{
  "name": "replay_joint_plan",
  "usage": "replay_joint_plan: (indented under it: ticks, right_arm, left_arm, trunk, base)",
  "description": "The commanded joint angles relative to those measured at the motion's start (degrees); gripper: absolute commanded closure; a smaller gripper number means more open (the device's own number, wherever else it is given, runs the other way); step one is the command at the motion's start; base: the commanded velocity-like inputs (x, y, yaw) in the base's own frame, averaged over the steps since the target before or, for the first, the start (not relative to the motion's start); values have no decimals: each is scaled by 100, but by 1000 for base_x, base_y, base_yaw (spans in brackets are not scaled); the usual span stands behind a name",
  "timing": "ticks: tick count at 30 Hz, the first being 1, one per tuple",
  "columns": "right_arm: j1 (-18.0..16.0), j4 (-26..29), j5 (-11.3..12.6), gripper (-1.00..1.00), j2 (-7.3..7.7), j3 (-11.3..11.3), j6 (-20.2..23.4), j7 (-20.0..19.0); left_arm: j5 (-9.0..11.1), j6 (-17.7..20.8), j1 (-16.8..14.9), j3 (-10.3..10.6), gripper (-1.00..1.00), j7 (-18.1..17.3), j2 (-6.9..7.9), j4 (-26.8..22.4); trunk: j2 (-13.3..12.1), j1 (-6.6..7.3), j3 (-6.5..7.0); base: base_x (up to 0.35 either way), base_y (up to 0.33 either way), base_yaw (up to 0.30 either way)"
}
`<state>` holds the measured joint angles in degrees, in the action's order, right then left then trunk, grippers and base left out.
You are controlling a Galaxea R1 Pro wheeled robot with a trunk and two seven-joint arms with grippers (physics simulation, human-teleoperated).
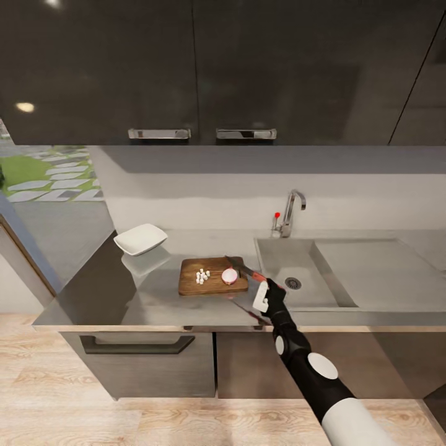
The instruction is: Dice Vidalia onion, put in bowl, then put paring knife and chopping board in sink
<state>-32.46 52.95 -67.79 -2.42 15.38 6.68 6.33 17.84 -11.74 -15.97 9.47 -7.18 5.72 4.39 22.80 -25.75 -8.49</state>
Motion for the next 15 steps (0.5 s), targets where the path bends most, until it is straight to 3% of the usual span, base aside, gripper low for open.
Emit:
replay_joint_plan:
  ticks: [1,8,15]
  right_arm:
    - [-6,-14,-59,100,-3,18,53,26]
    - [-6,-227,-63,100,-14,39,53,27]
    - [-6,-617,-68,100,-171,44,53,27]
  left_arm:
    - [62,-39,-11,46,-100,-37,-1,32]
    - [62,-39,-11,46,-100,-37,-1,29]
    - [62,-39,-11,43,-100,-37,-1,35]
  trunk:
    - [12,-3,-12]
    - [12,-3,-12]
    - [12,-3,-12]
  base:
    - [0,0,0]
    - [0,0,0]
    - [41,25,0]
